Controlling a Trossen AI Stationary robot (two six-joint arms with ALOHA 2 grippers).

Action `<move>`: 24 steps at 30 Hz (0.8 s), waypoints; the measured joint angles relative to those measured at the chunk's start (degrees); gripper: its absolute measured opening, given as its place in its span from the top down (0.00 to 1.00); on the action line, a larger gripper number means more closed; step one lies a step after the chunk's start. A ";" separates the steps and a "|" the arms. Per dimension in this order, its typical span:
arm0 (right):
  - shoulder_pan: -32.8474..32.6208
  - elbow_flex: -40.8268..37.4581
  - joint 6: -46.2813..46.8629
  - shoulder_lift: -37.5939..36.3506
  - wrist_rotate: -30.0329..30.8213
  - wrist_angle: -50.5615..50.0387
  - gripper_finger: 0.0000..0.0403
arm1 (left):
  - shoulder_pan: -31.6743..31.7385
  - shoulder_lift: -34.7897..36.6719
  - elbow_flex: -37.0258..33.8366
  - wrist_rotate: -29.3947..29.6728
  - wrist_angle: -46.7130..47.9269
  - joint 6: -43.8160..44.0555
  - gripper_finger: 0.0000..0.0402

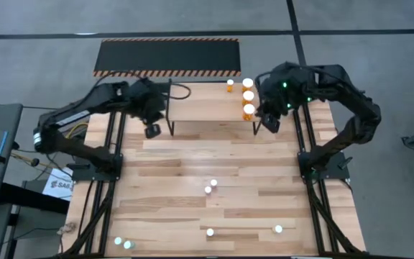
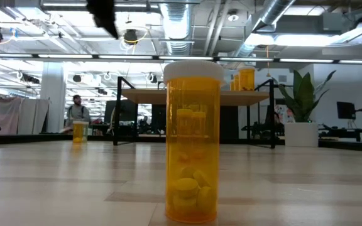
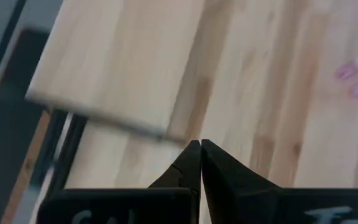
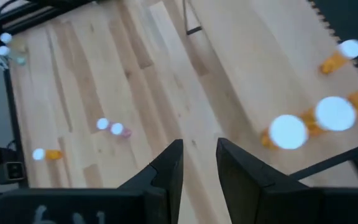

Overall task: Pick and place medicine bottles onto shelf by color
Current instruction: Put the top small orange pill bottle on the shelf aligned with the other small orange pill bottle

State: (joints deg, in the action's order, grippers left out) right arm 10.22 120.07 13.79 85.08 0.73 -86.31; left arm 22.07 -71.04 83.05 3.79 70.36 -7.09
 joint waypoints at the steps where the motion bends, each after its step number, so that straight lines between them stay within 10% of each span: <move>1: -1.42 0.00 1.51 0.00 0.89 0.01 0.71 | 0.30 1.29 -1.10 0.80 1.06 1.11 1.00; 14: -22.70 -7.59 24.02 0.02 14.90 0.45 0.71 | 2.22 13.02 -17.65 -5.96 1.82 13.67 0.96; 24: -28.99 -12.37 23.89 -0.11 21.09 1.24 0.71 | 7.95 6.66 -25.64 4.58 1.72 27.50 0.57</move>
State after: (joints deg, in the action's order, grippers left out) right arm -18.76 107.70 37.68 84.96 21.82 -85.07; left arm 30.03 -64.38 57.42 8.36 72.08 20.41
